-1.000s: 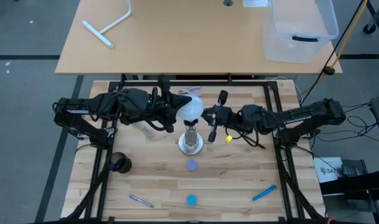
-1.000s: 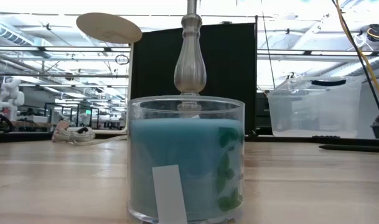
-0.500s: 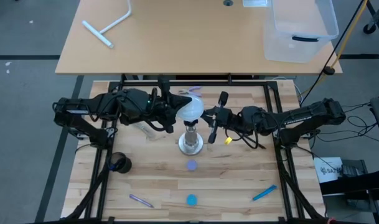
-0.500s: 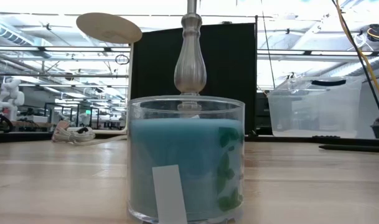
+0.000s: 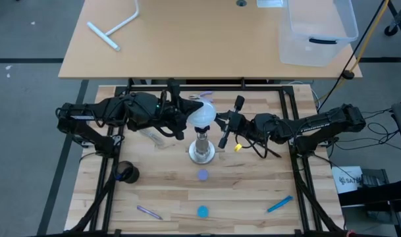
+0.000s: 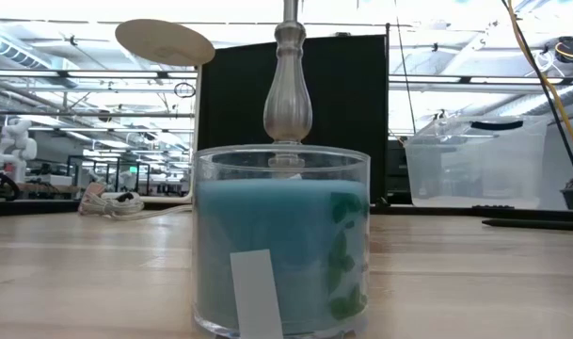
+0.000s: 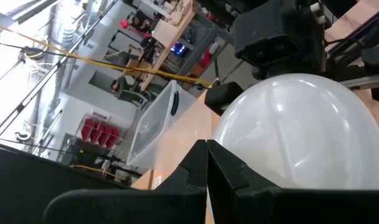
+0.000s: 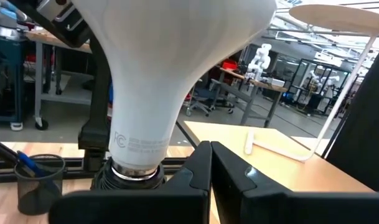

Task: Screw lightbulb
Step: Insert the lightbulb into the silver lamp socket

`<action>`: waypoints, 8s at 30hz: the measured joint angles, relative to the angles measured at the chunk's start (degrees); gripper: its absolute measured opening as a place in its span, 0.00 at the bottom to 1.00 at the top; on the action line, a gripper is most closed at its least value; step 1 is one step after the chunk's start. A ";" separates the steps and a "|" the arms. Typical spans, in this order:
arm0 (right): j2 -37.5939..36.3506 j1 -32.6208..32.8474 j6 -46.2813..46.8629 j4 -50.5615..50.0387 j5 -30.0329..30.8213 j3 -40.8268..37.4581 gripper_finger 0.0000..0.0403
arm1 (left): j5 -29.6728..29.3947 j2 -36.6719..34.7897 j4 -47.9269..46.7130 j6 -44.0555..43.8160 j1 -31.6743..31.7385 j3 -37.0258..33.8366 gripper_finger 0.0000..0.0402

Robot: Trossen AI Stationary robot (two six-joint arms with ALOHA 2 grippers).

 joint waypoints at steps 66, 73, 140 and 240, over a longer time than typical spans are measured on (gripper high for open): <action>0.00 -0.07 -1.44 0.15 0.15 -0.02 0.00 | -11.36 -0.02 4.60 2.37 -3.00 -0.11 0.00; 0.00 -0.05 -1.45 0.15 0.15 -0.02 0.00 | -11.96 -0.04 4.68 2.56 -4.13 -0.09 0.00; -5.73 -0.26 -7.48 -3.84 1.50 -0.07 0.00 | -17.81 -30.89 50.86 -26.66 -16.74 -55.95 0.00; -3.17 -2.47 -14.28 6.35 -6.43 3.76 0.00 | 17.28 -24.79 66.64 -28.06 0.22 -55.54 0.00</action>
